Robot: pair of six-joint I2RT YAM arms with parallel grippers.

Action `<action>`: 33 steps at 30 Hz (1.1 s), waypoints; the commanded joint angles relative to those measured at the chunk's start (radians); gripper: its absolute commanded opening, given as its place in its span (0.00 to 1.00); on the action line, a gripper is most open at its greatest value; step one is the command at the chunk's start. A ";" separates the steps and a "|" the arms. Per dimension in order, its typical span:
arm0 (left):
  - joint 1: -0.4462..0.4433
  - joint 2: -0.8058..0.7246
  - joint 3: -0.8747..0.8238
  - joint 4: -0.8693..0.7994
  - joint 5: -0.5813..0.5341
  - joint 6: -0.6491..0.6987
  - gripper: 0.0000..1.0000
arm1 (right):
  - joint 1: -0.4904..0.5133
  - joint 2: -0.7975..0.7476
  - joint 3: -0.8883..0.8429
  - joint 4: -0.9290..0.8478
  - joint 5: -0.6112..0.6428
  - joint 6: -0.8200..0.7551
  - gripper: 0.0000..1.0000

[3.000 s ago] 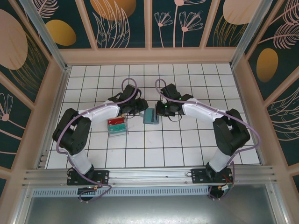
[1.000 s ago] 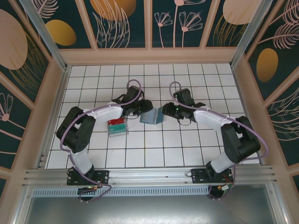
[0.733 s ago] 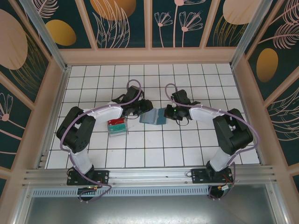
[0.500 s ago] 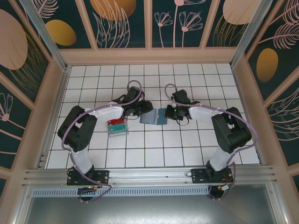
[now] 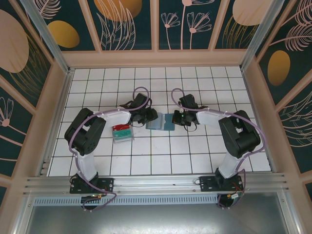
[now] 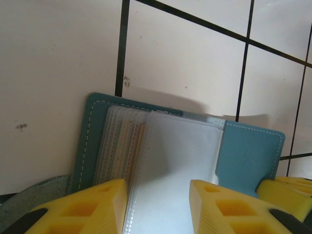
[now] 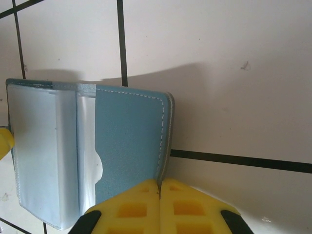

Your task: Take the credit cards out of the card holder

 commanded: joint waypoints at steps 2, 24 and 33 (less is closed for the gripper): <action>-0.002 0.023 0.007 -0.019 -0.003 0.021 0.40 | -0.005 0.021 0.002 0.021 -0.006 -0.007 0.00; -0.030 0.015 0.006 0.251 0.291 0.018 0.45 | -0.017 0.032 0.007 0.029 -0.010 0.003 0.00; -0.063 0.047 0.046 0.270 0.311 -0.003 0.40 | -0.077 -0.070 -0.039 0.055 0.011 0.025 0.08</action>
